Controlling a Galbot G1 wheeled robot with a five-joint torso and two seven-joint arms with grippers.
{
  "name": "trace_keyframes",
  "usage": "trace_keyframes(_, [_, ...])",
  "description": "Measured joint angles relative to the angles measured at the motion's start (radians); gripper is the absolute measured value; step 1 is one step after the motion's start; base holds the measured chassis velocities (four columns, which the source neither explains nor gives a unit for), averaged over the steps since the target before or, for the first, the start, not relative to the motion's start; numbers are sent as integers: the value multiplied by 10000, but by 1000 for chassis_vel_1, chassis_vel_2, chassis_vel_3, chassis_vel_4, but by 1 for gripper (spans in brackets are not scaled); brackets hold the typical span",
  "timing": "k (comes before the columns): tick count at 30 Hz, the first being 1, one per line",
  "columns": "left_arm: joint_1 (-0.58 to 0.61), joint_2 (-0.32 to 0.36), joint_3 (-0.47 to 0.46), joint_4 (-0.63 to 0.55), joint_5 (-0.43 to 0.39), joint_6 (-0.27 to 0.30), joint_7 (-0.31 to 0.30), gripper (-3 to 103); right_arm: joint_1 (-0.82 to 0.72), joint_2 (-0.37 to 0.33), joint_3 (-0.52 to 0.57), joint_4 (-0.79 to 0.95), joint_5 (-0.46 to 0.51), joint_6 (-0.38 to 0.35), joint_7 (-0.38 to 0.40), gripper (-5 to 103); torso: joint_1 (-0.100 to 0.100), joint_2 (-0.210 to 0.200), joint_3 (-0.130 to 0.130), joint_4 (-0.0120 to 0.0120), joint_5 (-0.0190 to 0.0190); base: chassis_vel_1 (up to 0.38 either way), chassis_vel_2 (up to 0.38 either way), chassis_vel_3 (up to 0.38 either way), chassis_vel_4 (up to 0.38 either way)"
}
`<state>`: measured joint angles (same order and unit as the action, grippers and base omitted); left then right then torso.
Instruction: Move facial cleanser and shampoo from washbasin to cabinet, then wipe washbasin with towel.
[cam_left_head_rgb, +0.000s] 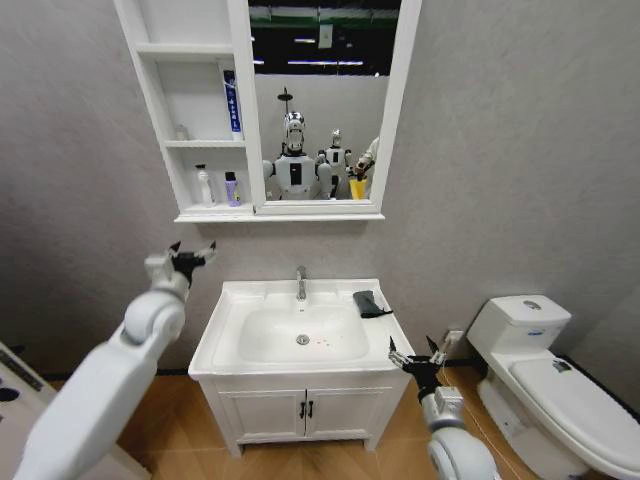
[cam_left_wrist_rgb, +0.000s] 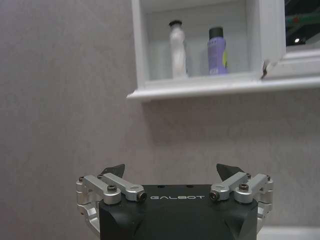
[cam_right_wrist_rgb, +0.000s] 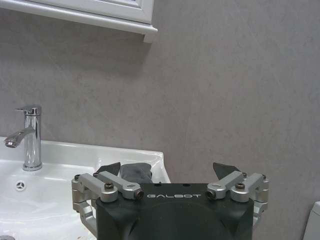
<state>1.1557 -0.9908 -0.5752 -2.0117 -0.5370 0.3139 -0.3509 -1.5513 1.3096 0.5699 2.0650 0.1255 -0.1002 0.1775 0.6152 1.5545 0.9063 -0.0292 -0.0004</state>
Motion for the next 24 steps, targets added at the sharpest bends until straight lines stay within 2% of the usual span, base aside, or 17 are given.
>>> trace_keyframes(1, [1111,-432,-674,-354,464,-133,414,100,2,-17,-36,47,-14,-31,1,100,-1,0,0,5,3,0,0,0,0])
trace_keyframes(2, [1111,-432,-674,-354,464,-133,414,100,2,-17,-36,47,-14,-31,1,100,-1,0,0,5,3,0,0,0,0])
trace_keyframes(5, [3633,-1675,-2072,-1726,1270,-301,1363,100,-11,20,-145,288,-85,-197,26,100,-3,0,-1,15,6,0,0,0,0])
trace_keyframes(6, [3633,-1675,-2072,-1726,1270,-301,1363,100,-11,20,-145,288,-85,-197,26,100,-3,0,-1,15,6,0,0,0,0])
trace_keyframes(7, [4017,-1956,-2194,-2105,1373,-316,1481,100,-110,69,-130,396,-138,-205,50,100,-3,0,-1,13,9,0,0,0,0])
trace_keyframes(9, [4806,-2645,-2449,-2783,1683,-486,1795,100,-285,158,-109,614,-221,-239,140,100,-3,1,0,-6,7,0,0,0,0])
trace_keyframes(10, [4806,-2645,-2449,-2783,1683,-486,1795,100,-285,158,-109,614,-221,-239,140,100,-3,1,0,-6,7,0,0,0,0])
trace_keyframes(12, [5408,-3220,-2738,-3040,2117,-837,2307,100,-269,159,-184,751,-276,-308,167,100,0,1,0,4,8,0,0,0,0])
trace_keyframes(18, [6647,-3987,-2995,-3690,1932,-1080,2724,100,-263,102,-244,961,-279,-421,194,100,2,0,1,6,7,0,0,0,0])
trace_keyframes(24, [6767,-4130,-3054,-3729,1933,-1170,2859,100,-287,86,-261,999,-272,-425,209,100,2,0,2,3,5,0,0,0,0])
